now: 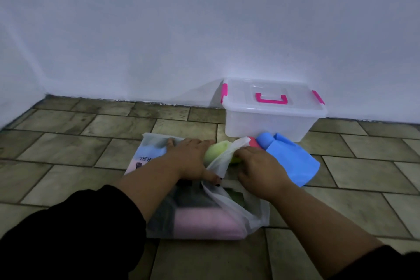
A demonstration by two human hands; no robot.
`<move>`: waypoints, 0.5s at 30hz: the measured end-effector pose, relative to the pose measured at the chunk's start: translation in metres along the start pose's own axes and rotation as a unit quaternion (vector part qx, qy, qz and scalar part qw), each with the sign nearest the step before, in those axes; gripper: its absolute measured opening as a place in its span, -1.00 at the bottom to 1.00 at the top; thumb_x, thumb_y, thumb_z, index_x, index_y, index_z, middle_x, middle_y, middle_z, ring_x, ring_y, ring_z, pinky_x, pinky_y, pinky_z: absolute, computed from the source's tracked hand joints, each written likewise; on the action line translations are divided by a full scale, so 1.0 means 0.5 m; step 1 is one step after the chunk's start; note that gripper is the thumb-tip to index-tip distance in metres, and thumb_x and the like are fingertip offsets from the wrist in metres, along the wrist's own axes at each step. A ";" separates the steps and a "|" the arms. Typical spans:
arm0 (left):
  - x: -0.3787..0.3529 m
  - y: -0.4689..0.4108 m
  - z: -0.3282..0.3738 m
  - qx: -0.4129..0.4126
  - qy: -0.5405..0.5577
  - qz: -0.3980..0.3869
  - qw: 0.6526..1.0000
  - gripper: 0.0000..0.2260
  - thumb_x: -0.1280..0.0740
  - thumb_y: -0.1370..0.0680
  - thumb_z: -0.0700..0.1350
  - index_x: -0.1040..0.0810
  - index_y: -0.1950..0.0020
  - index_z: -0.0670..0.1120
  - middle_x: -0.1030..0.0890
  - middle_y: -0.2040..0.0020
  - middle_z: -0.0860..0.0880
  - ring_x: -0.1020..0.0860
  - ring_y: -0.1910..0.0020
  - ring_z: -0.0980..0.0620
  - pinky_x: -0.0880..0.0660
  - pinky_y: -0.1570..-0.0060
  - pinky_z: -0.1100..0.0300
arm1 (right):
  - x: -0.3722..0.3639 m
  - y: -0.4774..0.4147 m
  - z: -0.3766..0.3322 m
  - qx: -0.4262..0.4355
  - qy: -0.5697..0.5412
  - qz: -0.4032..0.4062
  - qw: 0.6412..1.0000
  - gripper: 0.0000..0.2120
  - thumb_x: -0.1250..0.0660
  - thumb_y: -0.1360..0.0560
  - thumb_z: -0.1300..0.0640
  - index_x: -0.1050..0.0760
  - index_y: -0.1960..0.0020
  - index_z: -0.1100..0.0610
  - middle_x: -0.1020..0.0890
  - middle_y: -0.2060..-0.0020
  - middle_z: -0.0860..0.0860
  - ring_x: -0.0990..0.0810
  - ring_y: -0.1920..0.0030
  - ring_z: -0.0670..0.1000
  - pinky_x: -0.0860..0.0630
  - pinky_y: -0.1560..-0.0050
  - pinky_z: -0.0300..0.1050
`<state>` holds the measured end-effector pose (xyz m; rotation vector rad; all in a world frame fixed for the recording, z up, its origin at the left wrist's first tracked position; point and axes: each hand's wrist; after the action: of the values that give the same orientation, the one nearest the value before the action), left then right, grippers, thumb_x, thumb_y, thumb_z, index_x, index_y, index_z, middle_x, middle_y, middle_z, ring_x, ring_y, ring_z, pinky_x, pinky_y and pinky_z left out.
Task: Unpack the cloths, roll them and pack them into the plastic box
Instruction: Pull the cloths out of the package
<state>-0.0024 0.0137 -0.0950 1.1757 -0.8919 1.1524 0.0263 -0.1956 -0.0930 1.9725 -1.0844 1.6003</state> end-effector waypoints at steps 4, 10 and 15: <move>-0.007 -0.001 0.000 -0.001 -0.007 -0.016 1.000 -0.03 -0.26 -0.13 0.48 -0.03 -0.48 0.27 -0.23 -0.49 0.01 -0.07 -0.48 -0.01 0.26 -0.31 -0.34 | -0.006 -0.017 0.017 -0.010 0.012 -0.023 1.000 -0.68 -0.29 -0.40 0.10 -0.45 -0.15 0.08 -0.56 -0.11 0.02 -0.48 -0.12 0.06 -0.39 -0.02 -0.13; 0.006 -0.001 -0.006 0.004 0.026 -0.048 0.999 -0.06 -0.26 -0.12 0.48 -0.13 -0.46 0.26 -0.22 -0.49 0.03 0.02 -0.49 0.06 0.36 -0.29 -0.29 | -0.011 -0.030 0.022 -0.040 -0.015 -0.048 0.998 -0.48 -0.37 -0.35 0.06 -0.35 -0.28 0.08 -0.53 -0.15 0.07 -0.45 -0.17 0.08 -0.40 -0.11 -0.10; 0.009 0.002 -0.001 0.002 0.037 -0.066 0.997 -0.10 -0.34 -0.13 0.43 -0.20 -0.44 0.25 -0.19 -0.51 0.01 0.06 -0.51 0.04 0.40 -0.28 -0.31 | 0.002 -0.024 0.035 -0.019 0.001 -0.054 0.998 -0.47 -0.42 -0.30 0.00 -0.42 -0.23 0.05 -0.49 -0.15 0.01 -0.42 -0.15 0.05 -0.32 -0.15 -0.17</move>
<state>-0.0024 0.0151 -0.0904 1.1706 -0.7455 1.0828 0.0469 -0.2009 -0.0949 1.9681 -0.9822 1.5142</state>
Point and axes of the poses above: each hand's wrist, its own y-axis away from the middle knuckle, its own x-axis out of the back of the hand, z = x × y
